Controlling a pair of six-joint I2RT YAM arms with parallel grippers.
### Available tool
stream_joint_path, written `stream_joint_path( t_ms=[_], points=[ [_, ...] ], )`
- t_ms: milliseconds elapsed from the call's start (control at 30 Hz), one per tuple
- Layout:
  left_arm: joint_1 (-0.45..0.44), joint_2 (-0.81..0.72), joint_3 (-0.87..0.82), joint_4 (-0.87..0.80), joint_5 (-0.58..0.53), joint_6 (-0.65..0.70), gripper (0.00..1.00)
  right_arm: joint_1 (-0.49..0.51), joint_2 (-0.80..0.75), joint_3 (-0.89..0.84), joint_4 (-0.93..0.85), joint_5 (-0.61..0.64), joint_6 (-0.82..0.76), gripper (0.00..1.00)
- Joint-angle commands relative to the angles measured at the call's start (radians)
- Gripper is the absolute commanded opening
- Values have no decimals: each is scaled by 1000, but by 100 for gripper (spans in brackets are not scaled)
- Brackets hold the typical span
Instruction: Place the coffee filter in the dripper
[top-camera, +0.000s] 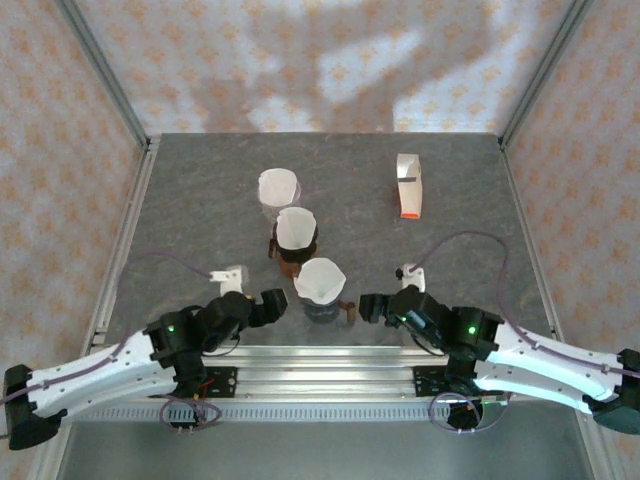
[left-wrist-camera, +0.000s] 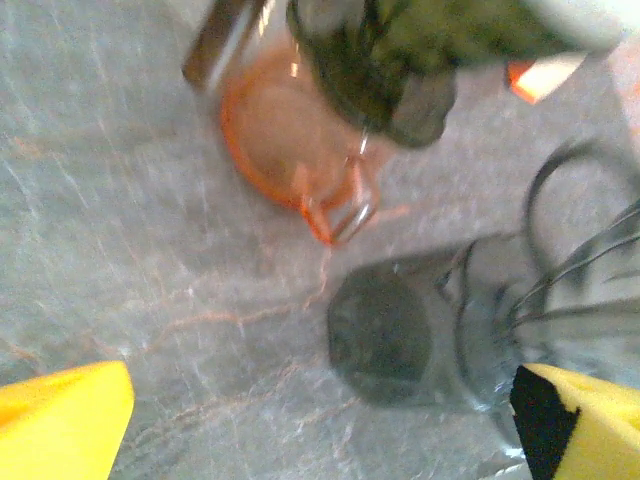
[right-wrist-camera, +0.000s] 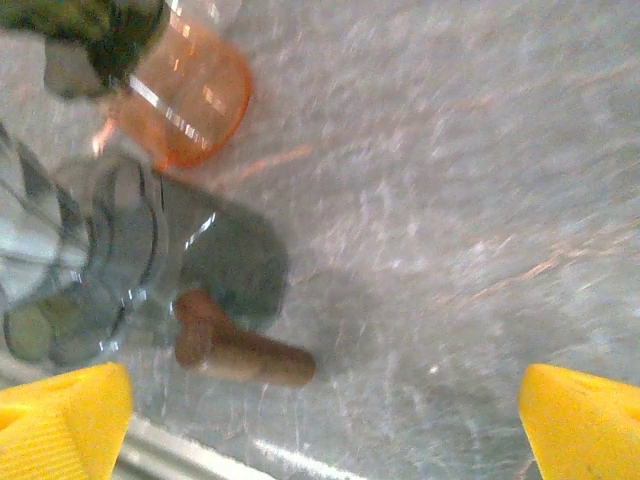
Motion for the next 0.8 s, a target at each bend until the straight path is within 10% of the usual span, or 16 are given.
stream_joint_path(
  t_ms=[0, 233, 767],
  points=[
    [15, -46, 119, -210, -243, 86, 100, -6, 34, 110, -162, 221, -50, 100],
    [145, -13, 250, -147, -495, 347, 100, -232, 164, 241, -151, 204, -162, 100],
    [718, 551, 230, 498, -300, 722, 100, -549, 234, 242, 65, 217, -289, 100]
  ],
)
